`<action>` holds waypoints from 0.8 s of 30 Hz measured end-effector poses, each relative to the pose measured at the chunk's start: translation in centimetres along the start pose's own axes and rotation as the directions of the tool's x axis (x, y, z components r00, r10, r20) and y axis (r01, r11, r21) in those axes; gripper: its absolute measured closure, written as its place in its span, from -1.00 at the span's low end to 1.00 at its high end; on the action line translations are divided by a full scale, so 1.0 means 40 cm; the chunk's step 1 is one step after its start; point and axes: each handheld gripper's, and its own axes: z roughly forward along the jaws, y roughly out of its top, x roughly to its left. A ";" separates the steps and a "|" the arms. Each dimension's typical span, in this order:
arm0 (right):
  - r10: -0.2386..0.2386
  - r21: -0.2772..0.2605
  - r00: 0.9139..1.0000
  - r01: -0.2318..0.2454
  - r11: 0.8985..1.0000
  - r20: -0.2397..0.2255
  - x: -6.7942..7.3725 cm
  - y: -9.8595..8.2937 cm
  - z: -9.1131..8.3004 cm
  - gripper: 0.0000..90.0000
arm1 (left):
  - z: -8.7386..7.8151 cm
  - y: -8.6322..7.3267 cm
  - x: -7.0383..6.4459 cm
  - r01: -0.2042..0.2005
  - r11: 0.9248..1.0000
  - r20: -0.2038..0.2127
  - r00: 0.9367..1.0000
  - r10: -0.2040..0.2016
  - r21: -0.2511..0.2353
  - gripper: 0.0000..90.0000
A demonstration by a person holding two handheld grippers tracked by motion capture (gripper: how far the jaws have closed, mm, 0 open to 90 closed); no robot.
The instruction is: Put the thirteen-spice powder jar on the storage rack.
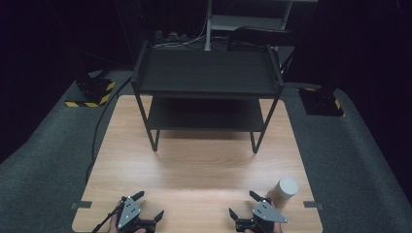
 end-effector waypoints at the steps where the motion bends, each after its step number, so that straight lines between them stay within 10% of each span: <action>1: 0.000 0.000 1.000 0.000 1.000 0.000 0.000 0.000 0.000 -0.95 | 0.000 0.000 0.000 0.000 1.000 0.000 1.000 0.000 0.000 -0.98; 24: -0.019 -0.036 0.998 0.017 0.999 -0.054 -0.008 0.009 -0.006 -0.95 | -0.001 0.000 0.005 -0.006 1.000 0.013 1.000 0.006 0.000 -0.98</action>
